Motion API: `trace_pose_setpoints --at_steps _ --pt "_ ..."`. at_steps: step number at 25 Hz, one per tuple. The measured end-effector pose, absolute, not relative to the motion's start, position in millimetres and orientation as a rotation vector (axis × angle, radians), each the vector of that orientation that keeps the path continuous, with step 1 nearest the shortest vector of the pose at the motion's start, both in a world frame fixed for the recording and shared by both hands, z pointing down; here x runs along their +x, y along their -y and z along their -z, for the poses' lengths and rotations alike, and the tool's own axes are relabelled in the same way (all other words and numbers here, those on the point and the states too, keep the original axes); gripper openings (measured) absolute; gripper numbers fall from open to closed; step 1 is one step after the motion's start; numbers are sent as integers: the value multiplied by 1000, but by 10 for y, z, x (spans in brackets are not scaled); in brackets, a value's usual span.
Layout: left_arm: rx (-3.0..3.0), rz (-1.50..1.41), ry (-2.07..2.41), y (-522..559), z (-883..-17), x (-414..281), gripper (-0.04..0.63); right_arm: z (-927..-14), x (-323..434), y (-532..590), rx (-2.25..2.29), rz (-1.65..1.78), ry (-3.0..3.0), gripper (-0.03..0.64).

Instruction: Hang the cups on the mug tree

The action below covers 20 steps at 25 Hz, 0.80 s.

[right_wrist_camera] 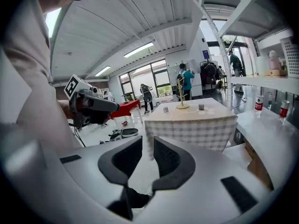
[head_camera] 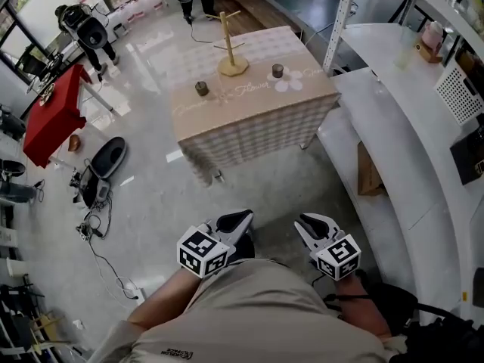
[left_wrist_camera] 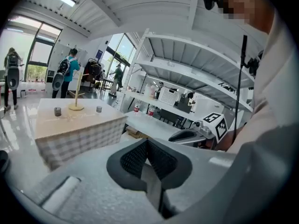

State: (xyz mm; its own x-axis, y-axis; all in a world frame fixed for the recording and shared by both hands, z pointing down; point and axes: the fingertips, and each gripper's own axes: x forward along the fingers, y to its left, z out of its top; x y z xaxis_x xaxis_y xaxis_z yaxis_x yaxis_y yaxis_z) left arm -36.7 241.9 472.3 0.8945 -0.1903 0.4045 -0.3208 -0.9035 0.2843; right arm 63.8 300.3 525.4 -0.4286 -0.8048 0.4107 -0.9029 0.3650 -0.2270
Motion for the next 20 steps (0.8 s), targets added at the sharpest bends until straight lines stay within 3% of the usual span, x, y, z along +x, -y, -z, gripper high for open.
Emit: trace_pose_setpoints --at_steps 10,20 --pt "2729 -503 323 -817 -4569 -341 5 -5222 967 -1396 1613 -608 2243 89" --pt "2651 -477 468 230 -4685 -458 5 -5477 1507 275 1637 -582 2194 167"
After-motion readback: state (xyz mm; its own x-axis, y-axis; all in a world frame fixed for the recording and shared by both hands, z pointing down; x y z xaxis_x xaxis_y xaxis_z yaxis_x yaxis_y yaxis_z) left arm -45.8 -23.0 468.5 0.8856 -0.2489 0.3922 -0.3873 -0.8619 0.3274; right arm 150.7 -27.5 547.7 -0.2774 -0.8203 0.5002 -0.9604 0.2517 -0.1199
